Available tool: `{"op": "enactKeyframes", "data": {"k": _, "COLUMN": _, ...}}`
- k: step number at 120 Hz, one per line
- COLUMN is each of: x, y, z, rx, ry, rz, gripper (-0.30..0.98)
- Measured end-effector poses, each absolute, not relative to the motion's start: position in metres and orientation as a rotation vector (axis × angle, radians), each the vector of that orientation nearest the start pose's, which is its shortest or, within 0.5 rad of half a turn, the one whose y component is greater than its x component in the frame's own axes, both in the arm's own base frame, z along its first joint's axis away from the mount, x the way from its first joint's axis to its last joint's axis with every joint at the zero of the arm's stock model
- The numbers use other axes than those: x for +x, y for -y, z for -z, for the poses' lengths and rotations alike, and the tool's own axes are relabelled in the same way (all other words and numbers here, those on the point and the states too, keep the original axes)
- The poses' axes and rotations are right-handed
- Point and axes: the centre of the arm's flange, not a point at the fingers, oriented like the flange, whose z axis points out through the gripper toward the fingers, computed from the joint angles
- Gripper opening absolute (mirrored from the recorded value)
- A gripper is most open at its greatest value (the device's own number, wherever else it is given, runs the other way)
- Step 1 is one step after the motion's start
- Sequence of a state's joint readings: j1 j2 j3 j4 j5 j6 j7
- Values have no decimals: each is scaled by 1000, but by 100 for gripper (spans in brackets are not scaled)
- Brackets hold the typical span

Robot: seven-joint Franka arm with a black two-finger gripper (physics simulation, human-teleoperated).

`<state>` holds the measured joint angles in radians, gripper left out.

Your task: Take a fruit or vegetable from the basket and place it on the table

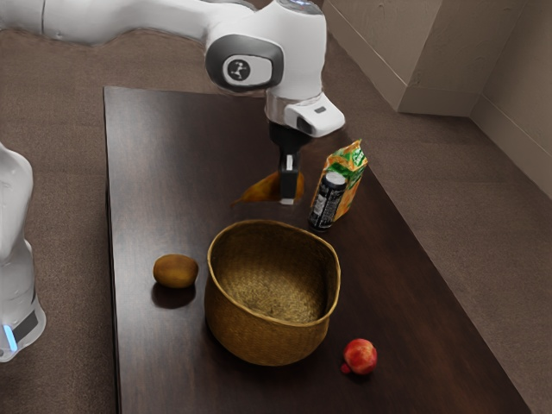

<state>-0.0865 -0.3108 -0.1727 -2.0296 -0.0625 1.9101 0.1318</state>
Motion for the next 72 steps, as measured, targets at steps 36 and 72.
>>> {"op": "enactKeyframes", "data": {"k": 36, "x": 472, "y": -53, "z": -596, "rx": -3152, "ry": -143, "rz": 211, "gripper": 28}}
{"op": "enactKeyframes", "data": {"k": 72, "x": 467, "y": -84, "z": -589, "rx": -3151, "ry": -116, "rz": 163, "gripper": 60}}
